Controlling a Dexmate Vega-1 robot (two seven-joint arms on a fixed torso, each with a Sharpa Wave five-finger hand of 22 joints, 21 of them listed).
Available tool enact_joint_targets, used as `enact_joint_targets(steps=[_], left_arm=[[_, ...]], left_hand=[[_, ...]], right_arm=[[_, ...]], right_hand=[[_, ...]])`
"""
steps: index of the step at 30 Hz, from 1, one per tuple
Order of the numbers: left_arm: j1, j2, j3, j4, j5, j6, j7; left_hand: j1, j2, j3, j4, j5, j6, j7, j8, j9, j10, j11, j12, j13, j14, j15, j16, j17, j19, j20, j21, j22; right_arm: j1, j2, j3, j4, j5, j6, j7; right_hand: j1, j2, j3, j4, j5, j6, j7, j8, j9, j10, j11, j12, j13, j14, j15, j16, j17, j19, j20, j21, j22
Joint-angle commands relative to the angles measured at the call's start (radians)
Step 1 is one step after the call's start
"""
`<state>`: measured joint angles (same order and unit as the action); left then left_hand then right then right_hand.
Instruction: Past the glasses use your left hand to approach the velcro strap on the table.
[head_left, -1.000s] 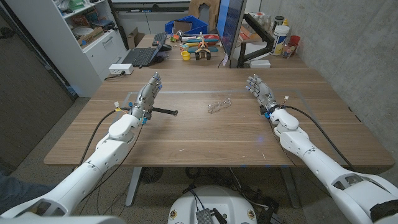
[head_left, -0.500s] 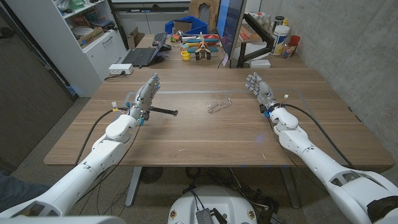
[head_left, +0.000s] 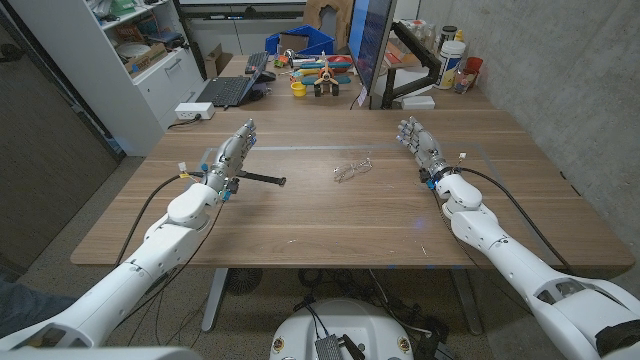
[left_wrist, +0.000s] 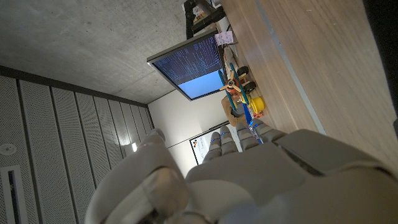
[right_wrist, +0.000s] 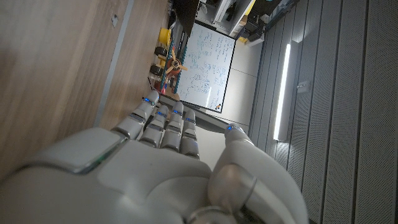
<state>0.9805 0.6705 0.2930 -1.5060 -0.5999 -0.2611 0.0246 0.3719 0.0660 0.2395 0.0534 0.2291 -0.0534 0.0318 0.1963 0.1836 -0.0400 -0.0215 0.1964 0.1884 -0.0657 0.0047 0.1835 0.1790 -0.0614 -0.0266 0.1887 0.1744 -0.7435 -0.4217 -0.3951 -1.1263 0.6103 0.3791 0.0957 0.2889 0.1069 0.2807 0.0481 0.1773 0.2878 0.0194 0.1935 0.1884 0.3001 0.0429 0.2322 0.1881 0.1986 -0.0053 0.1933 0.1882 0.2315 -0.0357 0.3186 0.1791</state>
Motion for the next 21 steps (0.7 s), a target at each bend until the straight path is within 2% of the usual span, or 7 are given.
enact_joint_targets(steps=[1, 11, 21], left_arm=[[0.022, 0.038, -0.013, -0.043, 0.015, 0.027, 0.016], [0.052, 0.069, -0.03, -0.091, 0.026, 0.053, 0.039], [0.076, 0.094, -0.047, -0.125, 0.045, 0.066, 0.058]], left_hand=[[0.013, 0.001, 0.003, -0.005, -0.003, 0.006, 0.0, 0.003, 0.004, -0.006, -0.002, 0.006, 0.004, -0.003, -0.002, 0.003, 0.003, -0.007, 0.001, 0.006, 0.005], [0.02, 0.001, 0.004, -0.009, -0.007, 0.011, -0.002, 0.005, 0.004, -0.002, -0.002, 0.008, 0.004, -0.001, -0.002, 0.004, 0.004, -0.007, 0.003, 0.006, 0.005], [0.026, 0.002, 0.005, -0.013, -0.009, 0.012, -0.001, 0.005, 0.004, -0.002, -0.002, 0.008, 0.004, -0.001, -0.001, 0.004, 0.004, -0.008, 0.005, 0.007, 0.005]], right_arm=[[-0.023, -0.012, 0.009, -0.023, 0.0, 0.007, -0.012], [0.003, 0.009, 0.007, 0.037, -0.002, 0.036, 0.002], [0.055, 0.044, -0.003, 0.134, -0.009, 0.077, 0.028]], right_hand=[[0.007, 0.002, 0.005, -0.004, 0.005, 0.01, 0.004, 0.006, 0.002, 0.01, -0.001, 0.002, 0.003, 0.007, 0.0, 0.002, 0.003, 0.009, -0.018, -0.001, 0.004], [0.007, 0.001, 0.004, -0.005, 0.005, 0.013, 0.003, 0.006, 0.002, 0.012, 0.001, 0.002, 0.003, 0.009, 0.0, 0.003, 0.003, 0.012, -0.017, -0.004, 0.004], [0.006, 0.0, 0.003, -0.005, 0.005, 0.015, 0.003, 0.007, 0.002, 0.014, -0.002, 0.002, 0.003, 0.012, -0.002, 0.003, 0.003, 0.013, -0.017, -0.006, 0.004]])
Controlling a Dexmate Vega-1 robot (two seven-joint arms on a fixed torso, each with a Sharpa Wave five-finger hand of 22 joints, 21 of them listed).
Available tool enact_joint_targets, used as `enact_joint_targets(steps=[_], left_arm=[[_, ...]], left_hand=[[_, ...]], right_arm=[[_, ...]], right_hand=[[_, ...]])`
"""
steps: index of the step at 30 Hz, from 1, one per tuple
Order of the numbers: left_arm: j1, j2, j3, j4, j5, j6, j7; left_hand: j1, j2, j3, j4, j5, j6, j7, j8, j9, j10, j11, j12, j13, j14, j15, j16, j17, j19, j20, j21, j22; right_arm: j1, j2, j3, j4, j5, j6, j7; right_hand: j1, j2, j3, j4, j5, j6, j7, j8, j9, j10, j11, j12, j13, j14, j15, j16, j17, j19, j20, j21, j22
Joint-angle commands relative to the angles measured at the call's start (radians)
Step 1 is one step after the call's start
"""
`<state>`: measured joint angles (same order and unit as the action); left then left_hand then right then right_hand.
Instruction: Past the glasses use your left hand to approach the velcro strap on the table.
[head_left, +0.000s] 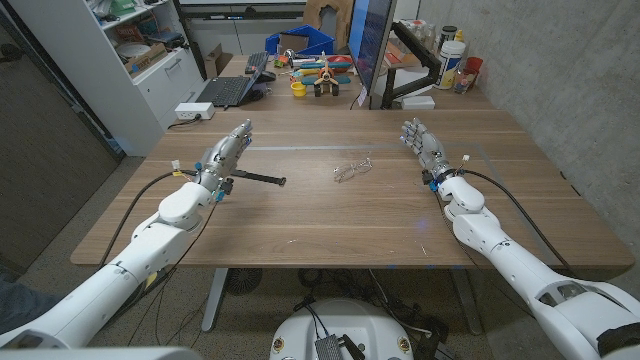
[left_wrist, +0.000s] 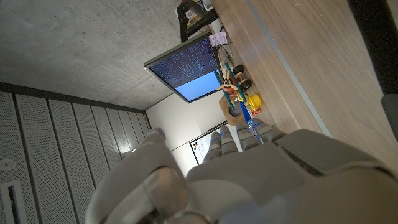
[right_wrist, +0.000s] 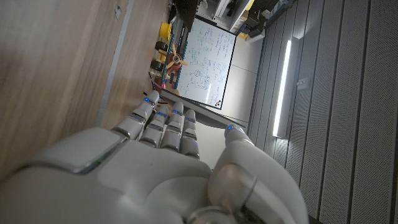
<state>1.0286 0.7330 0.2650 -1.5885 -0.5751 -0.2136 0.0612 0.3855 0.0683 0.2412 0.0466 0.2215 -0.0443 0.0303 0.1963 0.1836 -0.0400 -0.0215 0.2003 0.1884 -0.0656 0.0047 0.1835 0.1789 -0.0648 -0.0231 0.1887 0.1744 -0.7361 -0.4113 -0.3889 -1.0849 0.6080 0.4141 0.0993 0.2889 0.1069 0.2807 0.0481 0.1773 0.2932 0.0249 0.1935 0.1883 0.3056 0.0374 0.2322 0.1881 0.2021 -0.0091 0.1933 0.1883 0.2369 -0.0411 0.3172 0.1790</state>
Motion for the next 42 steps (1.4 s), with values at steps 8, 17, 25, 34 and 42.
enact_joint_targets(steps=[8, 17, 25, 34, 42], left_arm=[[0.041, 0.059, -0.021, -0.072, 0.069, 0.055, 0.066], [0.051, 0.078, -0.031, -0.092, 0.085, 0.077, 0.078], [0.065, 0.11, -0.042, -0.127, 0.109, 0.118, 0.096], [0.08, 0.139, -0.052, -0.159, 0.133, 0.158, 0.11], [0.091, 0.167, -0.059, -0.186, 0.155, 0.196, 0.119]], left_hand=[[0.017, 0.001, 0.005, -0.009, -0.004, 0.005, 0.0, 0.005, 0.004, -0.002, -0.005, 0.004, 0.004, 0.0, -0.001, 0.004, 0.004, -0.006, 0.007, 0.007, 0.005], [0.023, 0.002, 0.006, -0.013, -0.006, 0.009, -0.002, 0.006, 0.004, -0.003, -0.007, 0.004, 0.004, 0.001, -0.002, 0.005, 0.004, -0.006, 0.009, 0.008, 0.005], [0.027, 0.003, 0.007, -0.015, -0.008, 0.009, -0.005, 0.006, 0.004, -0.003, -0.006, 0.004, 0.004, 0.001, -0.002, 0.004, 0.004, -0.008, 0.013, 0.007, 0.005], [0.033, 0.004, 0.008, -0.018, -0.01, 0.007, -0.003, 0.005, 0.005, -0.005, -0.012, 0.004, 0.004, 0.0, -0.003, 0.004, 0.004, -0.01, 0.017, 0.007, 0.005], [0.038, 0.004, 0.01, -0.022, -0.011, 0.007, -0.004, 0.004, 0.005, -0.005, -0.007, 0.003, 0.004, -0.001, -0.003, 0.004, 0.004, -0.011, 0.018, 0.008, 0.006]], right_arm=[[0.083, 0.059, -0.016, 0.167, -0.012, 0.077, 0.041], [0.116, 0.078, -0.022, 0.238, -0.015, 0.104, 0.06], [0.142, 0.098, -0.027, 0.303, -0.013, 0.127, 0.084], [0.197, 0.13, -0.031, 0.422, -0.013, 0.17, 0.12], [0.264, 0.169, -0.031, 0.565, -0.01, 0.216, 0.162]], right_hand=[[0.005, 0.0, 0.003, -0.005, 0.005, 0.011, -0.003, 0.007, 0.002, 0.011, 0.003, 0.002, 0.003, 0.008, 0.002, 0.002, 0.003, 0.008, -0.011, -0.007, 0.004], [0.005, 0.0, 0.003, -0.005, 0.005, 0.012, -0.003, 0.007, 0.002, 0.012, 0.003, 0.002, 0.003, 0.01, 0.0, 0.003, 0.003, 0.01, -0.011, -0.009, 0.005], [0.005, 0.0, 0.002, -0.006, 0.005, 0.013, -0.004, 0.007, 0.002, 0.012, 0.003, 0.001, 0.003, 0.01, 0.001, 0.002, 0.003, 0.011, -0.011, -0.011, 0.005], [0.005, 0.001, 0.002, -0.006, 0.005, 0.014, -0.004, 0.007, 0.002, 0.011, 0.001, 0.0, 0.003, 0.011, 0.001, 0.002, 0.003, 0.012, -0.011, -0.013, 0.005], [0.004, 0.0, 0.002, -0.006, 0.005, 0.013, -0.003, 0.006, 0.002, 0.012, 0.003, 0.0, 0.003, 0.011, 0.001, 0.002, 0.003, 0.012, -0.01, -0.015, 0.005]])
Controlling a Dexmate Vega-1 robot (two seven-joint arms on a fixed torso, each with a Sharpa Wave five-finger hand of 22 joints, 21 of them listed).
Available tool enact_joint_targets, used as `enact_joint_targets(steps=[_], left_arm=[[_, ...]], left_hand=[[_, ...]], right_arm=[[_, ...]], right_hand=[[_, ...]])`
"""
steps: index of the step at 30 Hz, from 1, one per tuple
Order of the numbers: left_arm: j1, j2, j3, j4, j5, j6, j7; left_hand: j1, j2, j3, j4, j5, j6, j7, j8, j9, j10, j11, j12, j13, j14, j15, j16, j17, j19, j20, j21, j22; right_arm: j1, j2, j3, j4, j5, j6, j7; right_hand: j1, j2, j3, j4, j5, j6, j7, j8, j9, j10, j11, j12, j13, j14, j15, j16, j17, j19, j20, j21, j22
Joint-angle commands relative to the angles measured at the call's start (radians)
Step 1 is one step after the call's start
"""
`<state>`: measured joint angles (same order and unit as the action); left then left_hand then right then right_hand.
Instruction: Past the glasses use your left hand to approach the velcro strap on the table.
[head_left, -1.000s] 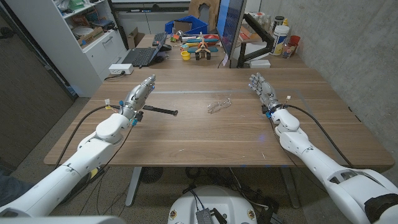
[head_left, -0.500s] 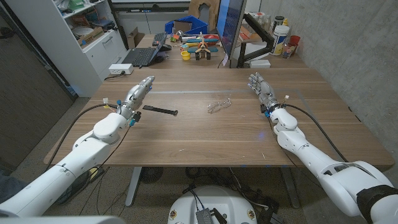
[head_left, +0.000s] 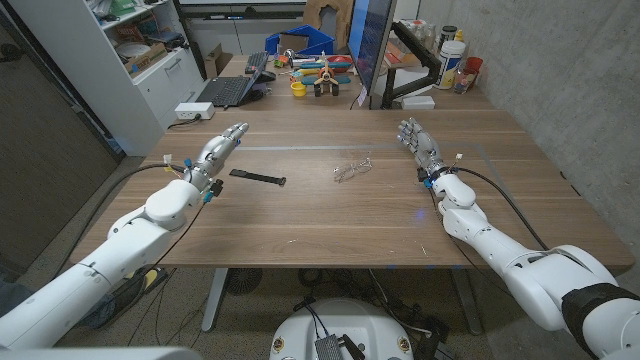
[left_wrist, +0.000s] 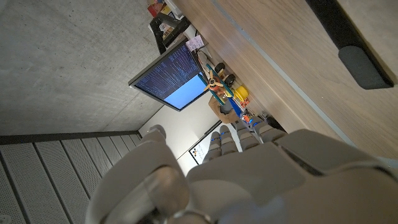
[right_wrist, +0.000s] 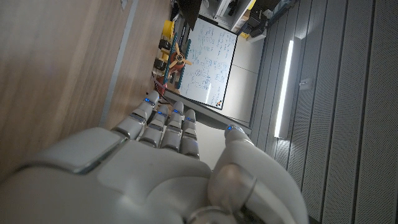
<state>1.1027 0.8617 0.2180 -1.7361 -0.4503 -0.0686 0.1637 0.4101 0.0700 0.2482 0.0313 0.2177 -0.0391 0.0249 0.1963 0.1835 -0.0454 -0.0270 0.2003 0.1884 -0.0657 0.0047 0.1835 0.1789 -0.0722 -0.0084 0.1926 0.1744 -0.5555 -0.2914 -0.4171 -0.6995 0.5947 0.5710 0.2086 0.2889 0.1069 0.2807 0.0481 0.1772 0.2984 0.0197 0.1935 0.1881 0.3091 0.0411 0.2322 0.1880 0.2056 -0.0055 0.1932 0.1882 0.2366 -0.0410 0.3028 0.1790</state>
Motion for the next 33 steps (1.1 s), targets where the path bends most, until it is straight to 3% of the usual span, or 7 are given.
enact_joint_targets(steps=[1, 10, 33], left_arm=[[0.019, 0.04, -0.014, -0.04, 0.032, 0.054, 0.017], [0.026, 0.068, -0.012, -0.064, 0.069, 0.106, 0.034], [0.027, 0.111, -0.013, -0.1, 0.122, 0.183, 0.047]], left_hand=[[0.014, 0.002, 0.003, -0.007, -0.007, 0.002, 0.001, 0.004, 0.005, 0.001, -0.002, 0.004, 0.004, -0.001, -0.004, 0.004, 0.004, -0.004, 0.004, 0.004, 0.006], [0.019, 0.003, 0.004, -0.01, -0.009, 0.003, 0.0, 0.004, 0.005, -0.001, -0.005, 0.003, 0.004, -0.003, -0.003, 0.003, 0.004, -0.008, 0.004, 0.003, 0.006], [0.03, 0.004, 0.006, -0.017, -0.014, 0.003, -0.001, 0.004, 0.005, -0.002, -0.003, 0.003, 0.004, -0.007, -0.003, 0.002, 0.004, -0.017, 0.007, 0.002, 0.006]], right_arm=[[0.093, 0.055, -0.003, 0.2, 0.004, 0.064, 0.058], [0.16, 0.085, 0.0, 0.325, 0.001, 0.066, 0.085], [0.204, 0.092, 0.011, 0.352, -0.036, -0.036, 0.048]], right_hand=[[0.004, 0.0, 0.002, -0.006, 0.005, 0.007, 0.002, 0.006, 0.002, 0.009, -0.001, 0.0, 0.003, 0.008, -0.002, 0.002, 0.003, 0.013, -0.01, -0.001, 0.005], [0.004, 0.001, 0.002, -0.006, 0.005, 0.008, 0.002, 0.006, 0.003, 0.01, 0.0, 0.0, 0.003, 0.007, -0.003, 0.001, 0.003, 0.014, -0.01, -0.003, 0.005], [0.004, 0.001, 0.002, -0.007, 0.005, 0.009, 0.002, 0.006, 0.003, 0.01, -0.001, -0.001, 0.003, 0.009, -0.003, 0.001, 0.003, 0.015, -0.009, -0.008, 0.005]])
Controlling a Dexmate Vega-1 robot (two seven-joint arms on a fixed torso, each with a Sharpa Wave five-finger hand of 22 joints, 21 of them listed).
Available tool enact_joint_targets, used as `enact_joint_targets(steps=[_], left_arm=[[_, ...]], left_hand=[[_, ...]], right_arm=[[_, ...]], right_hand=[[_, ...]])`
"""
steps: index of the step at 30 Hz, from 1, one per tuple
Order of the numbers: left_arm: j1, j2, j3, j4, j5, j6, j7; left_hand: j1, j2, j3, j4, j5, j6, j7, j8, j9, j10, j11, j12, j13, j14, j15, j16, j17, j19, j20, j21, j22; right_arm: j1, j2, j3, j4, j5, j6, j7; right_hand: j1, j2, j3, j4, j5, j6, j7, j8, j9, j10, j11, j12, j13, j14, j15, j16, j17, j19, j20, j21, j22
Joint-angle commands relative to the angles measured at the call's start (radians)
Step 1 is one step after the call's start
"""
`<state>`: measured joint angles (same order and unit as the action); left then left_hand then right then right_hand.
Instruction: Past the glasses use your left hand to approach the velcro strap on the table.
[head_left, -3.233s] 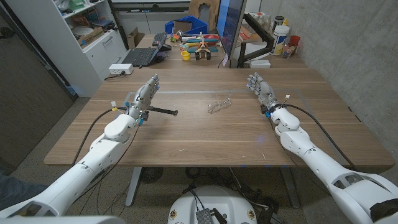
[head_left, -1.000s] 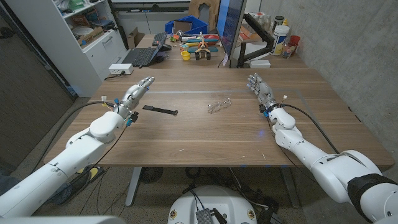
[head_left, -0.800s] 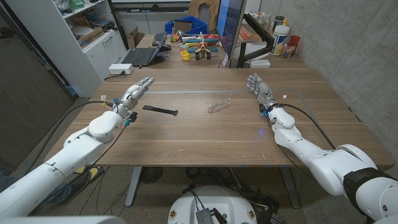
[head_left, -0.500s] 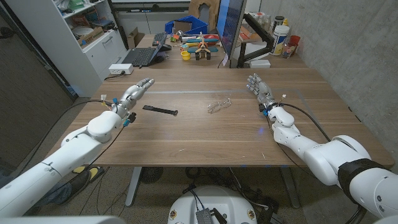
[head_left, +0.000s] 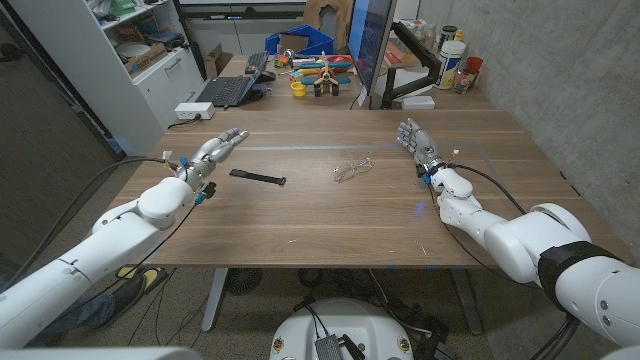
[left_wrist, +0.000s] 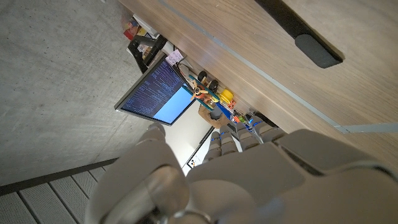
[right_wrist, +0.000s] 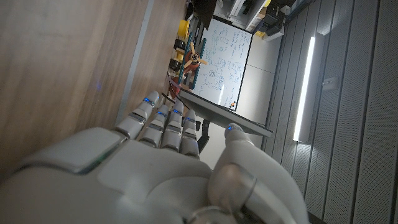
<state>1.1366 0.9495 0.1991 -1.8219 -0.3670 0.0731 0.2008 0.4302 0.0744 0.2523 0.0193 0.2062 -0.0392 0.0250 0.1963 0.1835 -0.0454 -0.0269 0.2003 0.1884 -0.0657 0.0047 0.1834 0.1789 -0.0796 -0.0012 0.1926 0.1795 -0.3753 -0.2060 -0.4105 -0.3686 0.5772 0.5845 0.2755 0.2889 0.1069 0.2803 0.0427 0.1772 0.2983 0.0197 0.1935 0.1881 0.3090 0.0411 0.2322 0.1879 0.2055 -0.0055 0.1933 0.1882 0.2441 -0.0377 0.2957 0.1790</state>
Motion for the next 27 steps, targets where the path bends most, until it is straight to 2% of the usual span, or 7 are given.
enact_joint_targets(steps=[1, 27], left_arm=[[-0.01, 0.025, 0.009, -0.015, 0.044, 0.046, 0.01], [-0.073, 0.074, 0.08, -0.013, 0.142, 0.123, 0.018]], left_hand=[[0.01, 0.0, 0.002, -0.005, -0.003, 0.002, -0.002, 0.004, 0.005, -0.003, -0.004, 0.003, 0.004, -0.007, -0.004, 0.003, 0.004, -0.01, 0.0, 0.002, 0.001], [0.024, 0.0, 0.004, -0.014, -0.006, 0.006, -0.002, 0.004, 0.006, -0.007, -0.009, 0.002, 0.004, -0.012, -0.005, 0.002, 0.004, -0.02, 0.003, 0.001, 0.001]], right_arm=[[0.026, 0.007, 0.004, 0.022, -0.02, -0.059, -0.023], [0.042, 0.027, 0.017, 0.025, -0.058, -0.147, -0.068]], right_hand=[[0.004, 0.001, 0.002, -0.002, 0.005, 0.009, 0.002, 0.005, 0.003, 0.01, -0.003, -0.001, 0.003, 0.009, -0.003, 0.001, 0.003, 0.008, -0.013, -0.001, 0.005], [0.003, 0.002, 0.002, -0.003, 0.006, 0.01, 0.001, 0.005, 0.003, 0.01, -0.003, -0.003, 0.003, 0.01, -0.001, 0.0, 0.003, 0.01, -0.012, -0.008, 0.005]])
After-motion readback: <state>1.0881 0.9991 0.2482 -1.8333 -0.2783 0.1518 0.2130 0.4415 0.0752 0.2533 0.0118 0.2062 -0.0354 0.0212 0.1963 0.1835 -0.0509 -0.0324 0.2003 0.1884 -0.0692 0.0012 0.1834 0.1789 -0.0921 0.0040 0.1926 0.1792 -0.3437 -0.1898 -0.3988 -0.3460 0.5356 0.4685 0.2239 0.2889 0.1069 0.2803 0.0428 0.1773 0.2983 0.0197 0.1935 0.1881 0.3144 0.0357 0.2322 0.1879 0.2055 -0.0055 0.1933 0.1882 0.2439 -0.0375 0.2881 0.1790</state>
